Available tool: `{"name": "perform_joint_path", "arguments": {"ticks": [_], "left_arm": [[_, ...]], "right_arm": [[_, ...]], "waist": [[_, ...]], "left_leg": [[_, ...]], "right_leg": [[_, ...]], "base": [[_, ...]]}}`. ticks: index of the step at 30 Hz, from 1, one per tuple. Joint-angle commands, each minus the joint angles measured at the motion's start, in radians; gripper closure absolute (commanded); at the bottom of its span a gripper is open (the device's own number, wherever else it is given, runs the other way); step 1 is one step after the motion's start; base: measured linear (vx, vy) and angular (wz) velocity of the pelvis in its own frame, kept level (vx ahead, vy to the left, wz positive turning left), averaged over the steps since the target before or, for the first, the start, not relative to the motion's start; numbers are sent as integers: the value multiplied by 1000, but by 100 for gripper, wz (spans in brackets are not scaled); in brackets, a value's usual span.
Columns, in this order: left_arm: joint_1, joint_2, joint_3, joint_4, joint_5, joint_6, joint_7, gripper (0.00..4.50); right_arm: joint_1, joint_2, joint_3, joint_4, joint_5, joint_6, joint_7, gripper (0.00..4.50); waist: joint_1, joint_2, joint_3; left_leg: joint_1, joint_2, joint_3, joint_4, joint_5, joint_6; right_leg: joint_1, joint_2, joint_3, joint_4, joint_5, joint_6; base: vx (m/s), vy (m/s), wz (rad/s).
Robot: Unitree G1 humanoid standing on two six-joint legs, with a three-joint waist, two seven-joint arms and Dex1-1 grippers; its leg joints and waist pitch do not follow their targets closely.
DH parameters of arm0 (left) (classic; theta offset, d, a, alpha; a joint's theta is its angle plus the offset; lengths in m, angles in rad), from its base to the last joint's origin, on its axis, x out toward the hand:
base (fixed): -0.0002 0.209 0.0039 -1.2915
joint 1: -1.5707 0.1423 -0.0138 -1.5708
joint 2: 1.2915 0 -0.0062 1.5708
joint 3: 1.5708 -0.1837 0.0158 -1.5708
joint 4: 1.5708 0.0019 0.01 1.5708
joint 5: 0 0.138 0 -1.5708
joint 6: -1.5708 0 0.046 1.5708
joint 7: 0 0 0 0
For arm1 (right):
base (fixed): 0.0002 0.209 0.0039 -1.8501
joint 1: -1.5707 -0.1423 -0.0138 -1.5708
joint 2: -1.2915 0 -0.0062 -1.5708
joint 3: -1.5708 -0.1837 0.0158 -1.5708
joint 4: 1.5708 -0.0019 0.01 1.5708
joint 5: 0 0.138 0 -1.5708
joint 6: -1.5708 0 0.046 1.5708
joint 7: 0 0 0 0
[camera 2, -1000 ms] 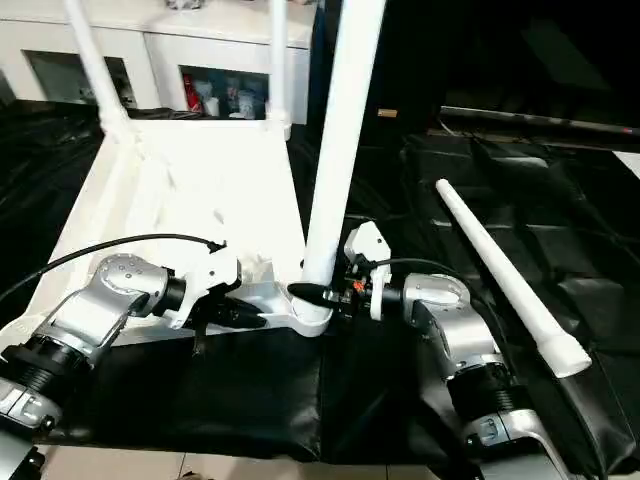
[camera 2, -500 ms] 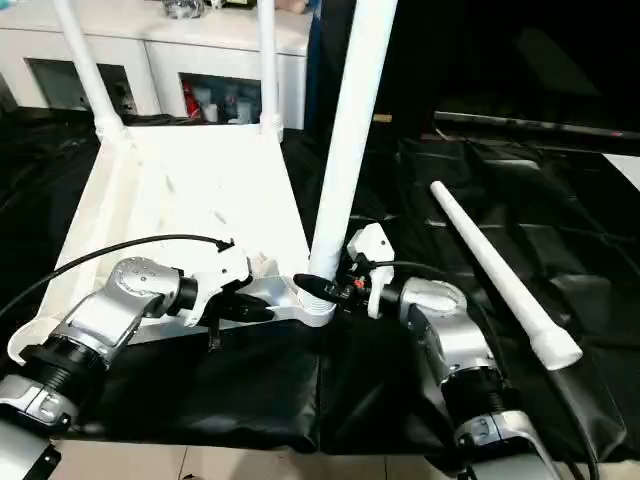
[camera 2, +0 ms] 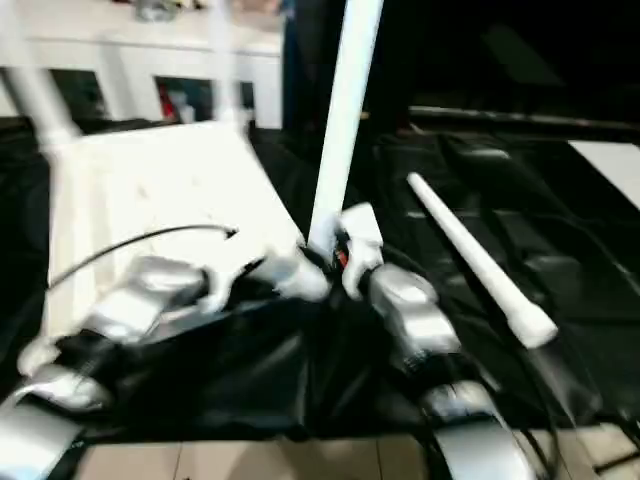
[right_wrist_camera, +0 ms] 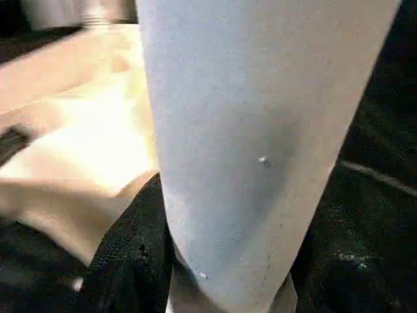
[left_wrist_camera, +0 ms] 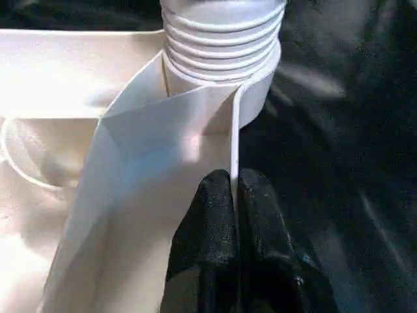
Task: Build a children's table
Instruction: Insert table leg to table base
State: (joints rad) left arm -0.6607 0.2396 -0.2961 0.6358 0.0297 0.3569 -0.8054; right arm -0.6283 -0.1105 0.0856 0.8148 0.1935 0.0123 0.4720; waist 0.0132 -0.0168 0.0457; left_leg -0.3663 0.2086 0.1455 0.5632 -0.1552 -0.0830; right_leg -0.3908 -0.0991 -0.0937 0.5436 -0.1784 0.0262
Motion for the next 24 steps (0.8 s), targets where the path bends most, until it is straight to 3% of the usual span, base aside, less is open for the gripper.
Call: {"name": "perform_joint_path", "arguments": {"ticks": [1, 2, 3, 4, 5, 6, 7, 8, 9, 10, 11, 12, 13, 14, 15, 16, 17, 18, 19, 20, 24], "left_arm": [[-32, -9, 74, -21, -28, 16, 75, 450], [-42, -61, 95, -32, -21, 81, 180, 450], [-43, -73, 100, -36, -21, 94, 201, 450], [-45, -93, 104, -45, -20, 107, 227, 450], [-46, -108, 104, -54, -18, 118, 241, 450], [-47, -117, 105, -58, -16, 123, 252, 450], [-47, -121, 105, -60, -15, 126, 256, 450], [-54, -138, 100, -60, -5, 135, 279, 450], [-55, -141, 98, -60, -1, 139, 287, 450], [-56, -142, 95, -60, 4, 143, 293, 450], [-54, -143, 93, -64, 7, 151, 300, 450], [-50, -140, 94, -68, 9, 155, 306, 450], [-50, -140, 94, -68, 9, 155, 306, 450], [-44, -133, 97, -75, 10, 161, 310, 450], [-41, -131, 98, -77, 10, 162, 311, 450], [-40, -128, 99, -76, 12, 163, 312, 450], [-40, -125, 100, -75, 12, 162, 312, 450], [-41, -122, 101, -73, 12, 161, 313, 450], [-42, -121, 101, -71, 13, 160, 313, 450], [-43, -118, 99, -66, 17, 153, 310, 450], [-43, -108, 93, -64, 22, 139, 299, 450]], "right_arm": [[57, -37, -43, 165, -49, 95, -131, 259], [4, 3, -66, 220, -33, 87, -227, 259], [-7, 11, -69, 232, -31, 85, -244, 259], [-25, 26, -82, 252, -18, 85, -271, 259], [-41, 38, -89, 269, -15, 82, -297, 259], [-50, 44, -90, 278, -15, 80, -308, 259], [-54, 47, -91, 282, -16, 79, -313, 259], [-80, 65, -103, 316, -11, 71, -342, 259], [-93, 73, -105, 331, -13, 65, -353, 259], [-103, 79, -109, 341, -12, 62, -360, 259], [-114, 83, -111, 356, -16, 57, -369, 259], [-120, 85, -106, 365, -24, 52, -374, 259], [-120, 85, -106, 365, -24, 52, -374, 259], [-127, 88, -104, 377, -34, 45, -374, 259], [-129, 89, -105, 381, -35, 43, -376, 259], [-130, 89, -107, 384, -35, 42, -377, 259], [-132, 88, -107, 388, -38, 39, -374, 259], [-135, 89, -112, 393, -39, 36, -371, 259], [-137, 90, -113, 396, -41, 35, -370, 259], [-143, 88, -108, 402, -49, 32, -368, 259], [-153, 90, -101, 405, -53, 13, -327, 259]], "waist": [[-16, 13, -34], [-13, 23, -33], [-2, 24, -30], [-4, 11, -28], [-8, -1, -22], [-24, -4, -13], [-24, -4, -13], [26, 46, -35], [61, 40, -20], [47, -6, -28], [64, -61, -15], [51, -68, -10], [61, -41, -19], [58, -35, -38], [55, -24, -49], [58, -7, -54], [53, -10, -47], [46, -19, -42], [42, -24, -38], [37, -25, -42], [41, -25, -52]], "left_leg": [[35, 13, -15, -83, -714, -37], [11, 43, -24, -135, -808, -46], [20, 47, -9, -152, -854, -46], [26, 42, 2, -147, -853, -39], [61, 14, 10, -103, -811, -35], [96, -10, 11, -47, -748, -27], [96, -10, 11, -47, -748, -27], [-71, 55, -16, -152, -777, -26], [-80, 62, 11, -189, -833, -32], [-7, 49, 43, -185, -803, -3], [142, -31, 40, 63, -496, -31], [119, -31, 36, 99, -359, -8], [-14, 0, -12, 21, -226, -3], [-6, 16, -16, -49, -290, -48], [-1, 13, -18, -57, -297, -56], [20, 18, -8, -64, -269, -58], [20, 18, 1, -71, -285, -49], [15, 15, 3, -73, -322, -43], [24, 10, 8, -71, -425, -36], [26, 8, 7, -68, -458, -33], [12, 10, 10, -71, -372, -24]], "right_leg": [[16, -29, -19, -105, -662, -59], [58, -21, -10, -39, -455, -103], [52, -12, -9, -22, -409, -121], [41, -11, -8, -28, -430, -121], [5, -23, -26, -94, -612, -87], [-17, -31, -90, -166, -781, -16], [-17, -31, -90, -166, -781, -16], [176, -36, -37, 121, -456, -21], [146, -12, -22, 130, -282, -51], [89, -8, 30, 132, -304, -57], [-102, -98, 29, -150, -1018, 6], [-100, -126, 55, -157, -1155, 9], [55, -165, 68, -86, -1041, -16], [49, -91, 29, -47, -758, -27], [49, -68, 21, -26, -596, -50], [34, -53, 29, -13, -333, -120], [34, -42, 33, -11, -236, -176], [34, -37, 33, -13, -268, -182], [21, -36, 34, -29, -424, -164], [18, -43, 38, -36, -496, -145], [25, -44, 43, -32, -417, -139]], "base": [[0, 0, 0], [0, 0, 0], [0, 0, 0], [0, 0, 0], [0, 0, 0], [0, 0, 0], [4, -8, -18], [209, 20, -14], [209, 20, -14], [236, -79, 8], [101, -152, 3], [101, -152, 3], [182, -27, -34], [122, 36, -38], [122, 36, -38], [0, 0, 0], [0, 0, 0], [0, 0, 0], [0, 0, 0], [0, 0, 0], [0, 0, 0]]}}
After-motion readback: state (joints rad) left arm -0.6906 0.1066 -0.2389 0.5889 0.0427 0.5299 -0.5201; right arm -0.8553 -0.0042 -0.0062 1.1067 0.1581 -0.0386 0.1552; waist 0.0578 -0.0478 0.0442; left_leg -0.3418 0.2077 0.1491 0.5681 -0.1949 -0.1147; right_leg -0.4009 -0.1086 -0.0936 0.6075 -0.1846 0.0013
